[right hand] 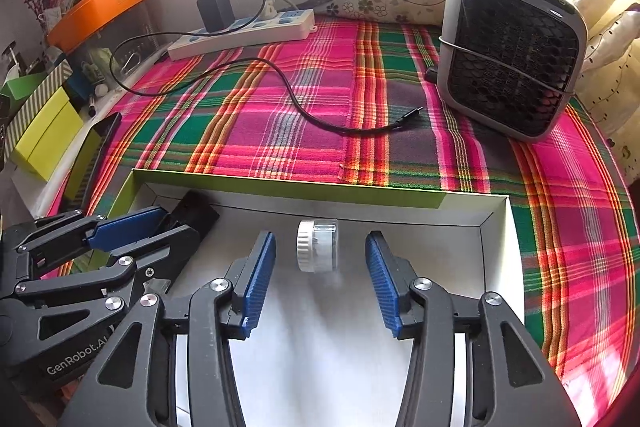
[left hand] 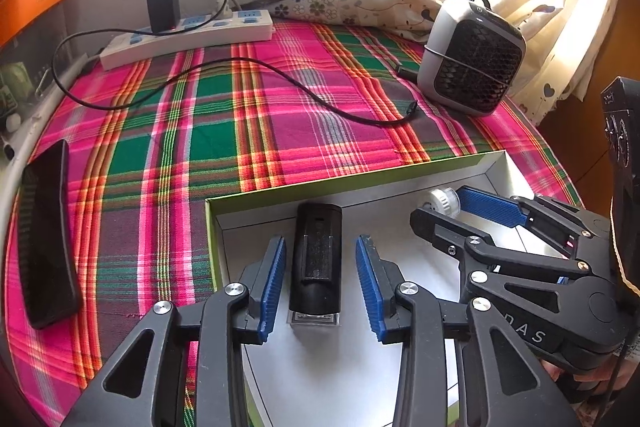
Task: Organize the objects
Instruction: 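Open the left tool on the box floor while the right tool releases the cap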
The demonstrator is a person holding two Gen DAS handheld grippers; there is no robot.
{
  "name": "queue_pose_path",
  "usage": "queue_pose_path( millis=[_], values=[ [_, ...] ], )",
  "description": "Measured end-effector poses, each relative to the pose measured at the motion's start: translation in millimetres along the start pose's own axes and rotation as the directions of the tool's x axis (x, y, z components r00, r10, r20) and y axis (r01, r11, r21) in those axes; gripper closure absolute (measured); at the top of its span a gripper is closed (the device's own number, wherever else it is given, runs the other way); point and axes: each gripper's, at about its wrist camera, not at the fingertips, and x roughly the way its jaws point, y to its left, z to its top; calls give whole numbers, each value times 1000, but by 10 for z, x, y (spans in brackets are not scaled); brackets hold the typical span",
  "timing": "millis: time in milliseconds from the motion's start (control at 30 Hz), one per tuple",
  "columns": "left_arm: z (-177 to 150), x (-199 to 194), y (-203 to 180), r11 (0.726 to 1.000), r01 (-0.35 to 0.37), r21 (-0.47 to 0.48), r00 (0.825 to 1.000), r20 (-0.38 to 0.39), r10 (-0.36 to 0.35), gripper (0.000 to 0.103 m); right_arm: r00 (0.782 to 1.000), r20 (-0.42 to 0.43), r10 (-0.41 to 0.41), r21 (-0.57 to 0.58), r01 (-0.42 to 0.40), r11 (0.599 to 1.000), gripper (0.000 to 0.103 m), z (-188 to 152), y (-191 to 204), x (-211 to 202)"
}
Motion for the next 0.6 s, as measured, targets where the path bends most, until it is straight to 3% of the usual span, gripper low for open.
queue_pose_path(
  millis=[600],
  values=[
    [-267,-530,-83,999,-51,6,993,105,50,66,996,90,-10,22,8,1000,53,-188,-13,-456]
  ],
)
